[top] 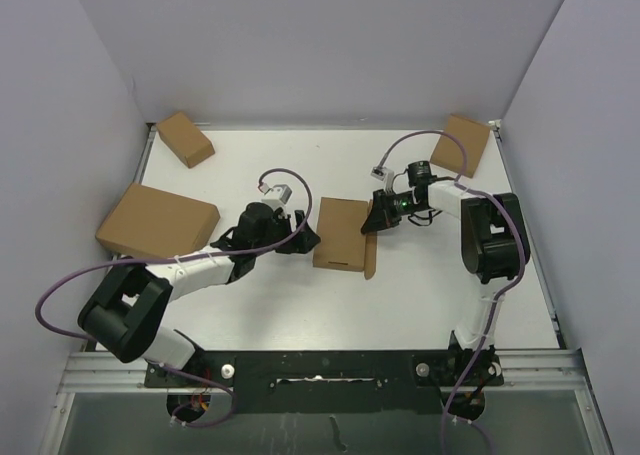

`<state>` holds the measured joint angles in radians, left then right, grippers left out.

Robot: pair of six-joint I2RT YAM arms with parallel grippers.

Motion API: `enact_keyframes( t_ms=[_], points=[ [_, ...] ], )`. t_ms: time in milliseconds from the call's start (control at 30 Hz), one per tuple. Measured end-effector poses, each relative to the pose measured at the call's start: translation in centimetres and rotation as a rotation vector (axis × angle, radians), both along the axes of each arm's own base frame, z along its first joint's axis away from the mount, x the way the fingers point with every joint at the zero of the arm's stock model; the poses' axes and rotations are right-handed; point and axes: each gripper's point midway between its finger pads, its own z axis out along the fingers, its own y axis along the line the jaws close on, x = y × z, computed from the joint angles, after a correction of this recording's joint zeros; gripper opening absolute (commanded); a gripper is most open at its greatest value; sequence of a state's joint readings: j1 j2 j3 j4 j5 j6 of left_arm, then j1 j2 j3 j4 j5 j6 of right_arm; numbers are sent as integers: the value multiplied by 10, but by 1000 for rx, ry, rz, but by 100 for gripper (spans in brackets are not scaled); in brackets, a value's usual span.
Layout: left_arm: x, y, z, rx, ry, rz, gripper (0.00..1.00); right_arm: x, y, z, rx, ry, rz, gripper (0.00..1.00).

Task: Fold the paper box

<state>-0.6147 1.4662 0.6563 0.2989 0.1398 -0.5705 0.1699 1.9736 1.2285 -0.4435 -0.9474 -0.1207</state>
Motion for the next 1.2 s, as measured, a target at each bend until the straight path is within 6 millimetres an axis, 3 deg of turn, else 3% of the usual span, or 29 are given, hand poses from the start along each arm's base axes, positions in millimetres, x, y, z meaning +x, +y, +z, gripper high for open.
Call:
enact_keyframes(
  t_ms=[233, 367, 467, 533, 667, 733, 933, 1100, 1200],
  points=[
    [-5, 0, -4, -27, 5, -2, 76, -6, 0, 5, 15, -15, 40, 13],
    [-8, 2, 1, -56, -32, -1, 88, -12, -1, 26, 28, -97, 88, 18],
    [-14, 6, 9, -99, -78, 5, 98, -18, -2, 60, 44, -245, 140, 29],
    [-17, 9, 18, -147, -119, 19, 98, -28, -4, 89, 57, -409, 201, 44],
    [-17, 13, 28, -205, -159, 37, 98, -50, -9, 109, 62, -655, 314, 82],
    [-16, 15, 33, -229, -176, 44, 98, -67, -15, 106, 59, -768, 383, 100],
    [-15, 13, 36, -225, -184, 29, 96, -108, -36, 58, 28, -1011, 568, 98],
    [-4, 5, 38, -176, -177, 10, 93, -117, -44, 27, -34, -1095, 692, 100],
    [1, 2, 29, -142, -154, 3, 91, -118, -43, 13, -78, -1139, 750, 95]
  ],
)
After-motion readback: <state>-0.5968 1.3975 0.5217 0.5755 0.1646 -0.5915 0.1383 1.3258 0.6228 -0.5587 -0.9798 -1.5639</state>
